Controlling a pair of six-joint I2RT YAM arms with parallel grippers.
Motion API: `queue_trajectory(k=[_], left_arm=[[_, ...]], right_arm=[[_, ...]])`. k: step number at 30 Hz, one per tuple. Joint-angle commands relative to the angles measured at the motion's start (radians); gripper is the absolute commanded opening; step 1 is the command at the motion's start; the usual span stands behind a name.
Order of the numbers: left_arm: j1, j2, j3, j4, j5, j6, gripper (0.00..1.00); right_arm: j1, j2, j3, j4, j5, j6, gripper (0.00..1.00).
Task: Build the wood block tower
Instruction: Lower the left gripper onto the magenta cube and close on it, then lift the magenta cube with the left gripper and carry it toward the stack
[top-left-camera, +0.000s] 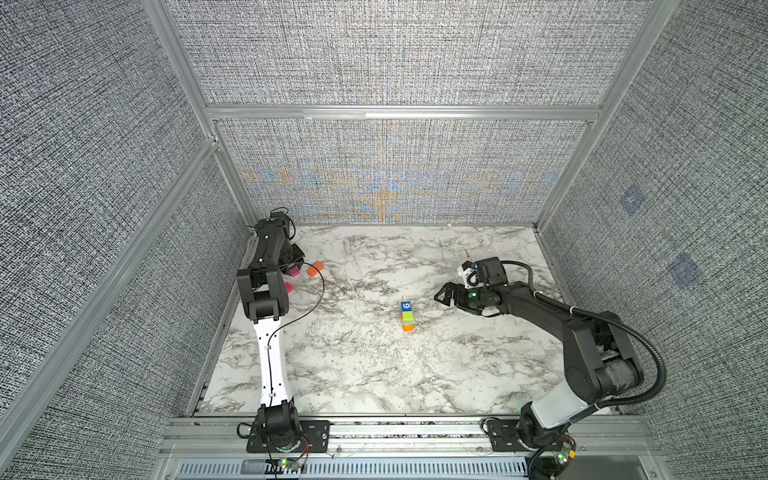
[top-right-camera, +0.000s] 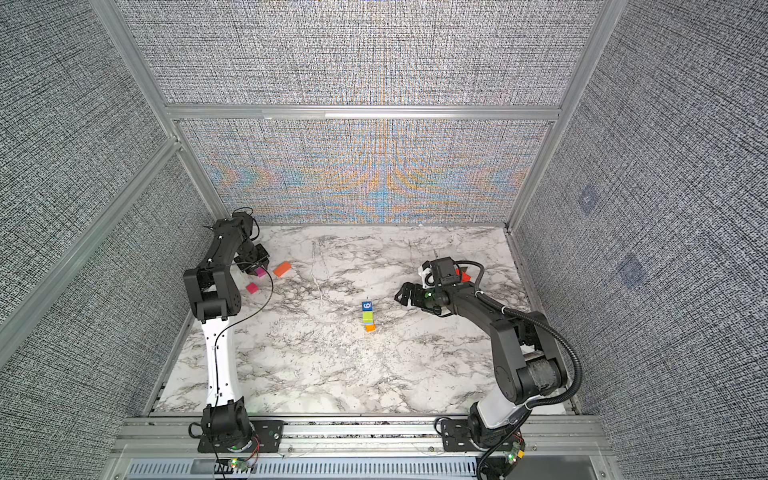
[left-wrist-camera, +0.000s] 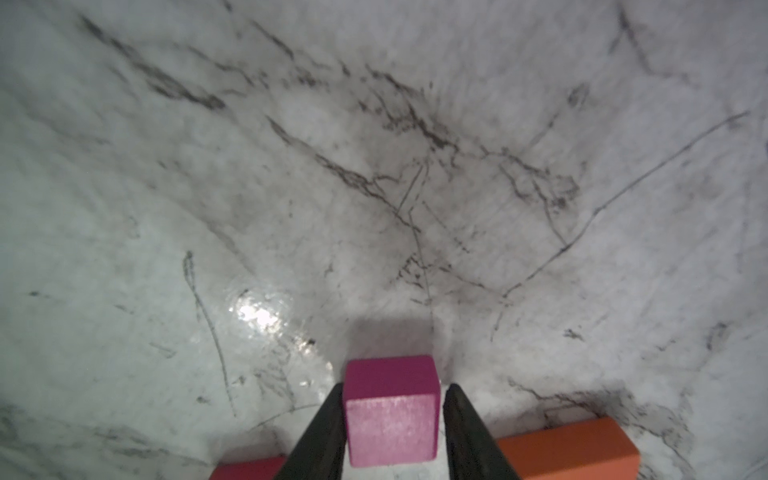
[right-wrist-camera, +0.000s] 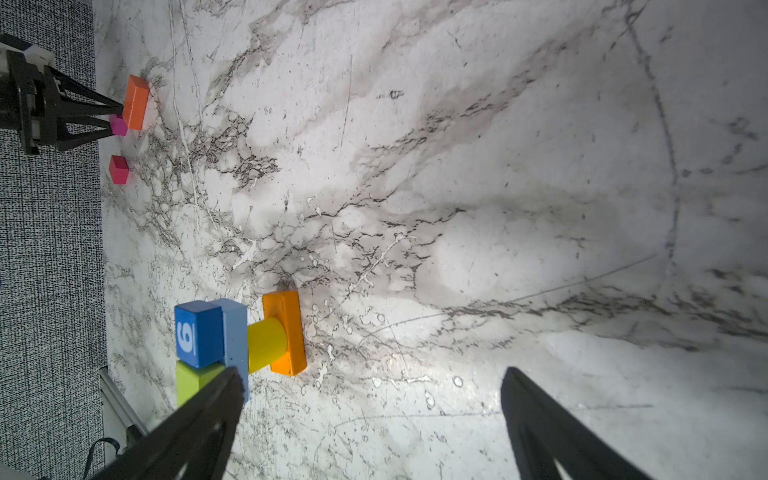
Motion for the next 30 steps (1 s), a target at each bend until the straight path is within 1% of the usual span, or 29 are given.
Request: queue_trajectory(k=[1,10,17,23,30], left_arm=[[0.0,-0.014,-0.011,-0.013,-0.004,0.016,0.36],[-0.004,-0.082,-0.073,-0.028,-0.015,0.076,0.28],[-0.033,-0.2,-0.136,-0.037,-0.021,0.119,0.28],[-0.094,-0.318,-0.194,-0.055,-0.04,0.164,0.27],[-0.189,-0.463,-0.301,-0.059,-0.031,0.189,0.28]], right_arm=[[0.0,-0.003,0.005,0.01,-0.015,0.003,0.99],[0.0,-0.025,0.006,-0.001,-0.017,0.0,0.99],[-0.001,-0.073,0.013,-0.043,-0.026,-0.005,0.99],[0.001,-0.152,0.002,-0.11,-0.013,-0.019,0.99],[-0.001,-0.287,-0.04,-0.223,0.051,-0.023,0.99]])
